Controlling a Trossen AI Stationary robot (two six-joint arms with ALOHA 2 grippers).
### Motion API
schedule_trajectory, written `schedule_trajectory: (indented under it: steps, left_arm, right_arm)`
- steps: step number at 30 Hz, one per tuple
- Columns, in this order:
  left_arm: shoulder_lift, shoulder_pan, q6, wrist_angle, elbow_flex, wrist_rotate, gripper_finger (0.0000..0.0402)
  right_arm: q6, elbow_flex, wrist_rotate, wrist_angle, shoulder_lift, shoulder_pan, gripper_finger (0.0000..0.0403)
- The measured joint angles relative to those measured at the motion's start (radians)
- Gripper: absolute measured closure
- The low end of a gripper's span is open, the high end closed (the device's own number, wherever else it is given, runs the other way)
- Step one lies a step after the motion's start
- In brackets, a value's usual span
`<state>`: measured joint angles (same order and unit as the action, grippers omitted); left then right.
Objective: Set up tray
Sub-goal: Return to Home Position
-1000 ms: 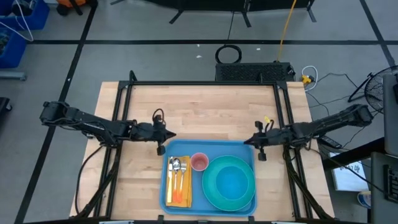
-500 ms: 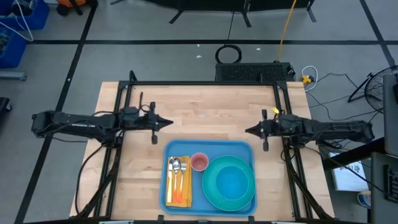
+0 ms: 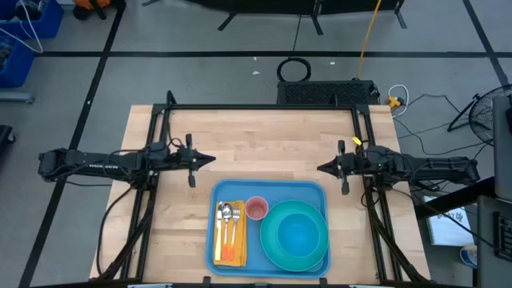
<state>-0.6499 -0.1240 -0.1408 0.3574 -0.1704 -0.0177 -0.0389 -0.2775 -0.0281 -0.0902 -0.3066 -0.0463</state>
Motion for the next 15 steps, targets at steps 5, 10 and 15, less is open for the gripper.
schedule_trajectory:
  steps: [5,10,15]
  left_arm:
    - [0.082,-0.015,0.034,0.064,0.103,0.019,0.0401]
    - [0.143,-0.031,0.073,0.053,0.161,0.021,0.0401]
    - [0.180,-0.033,0.045,0.016,0.160,0.021,0.0401]
  right_arm:
    - [-0.005,-0.002,0.001,0.015,0.054,0.000,0.0403]
    - [-0.005,-0.002,0.031,0.016,0.079,0.000,0.0403]
    - [-0.031,-0.002,0.060,0.019,0.115,-0.001,0.0403]
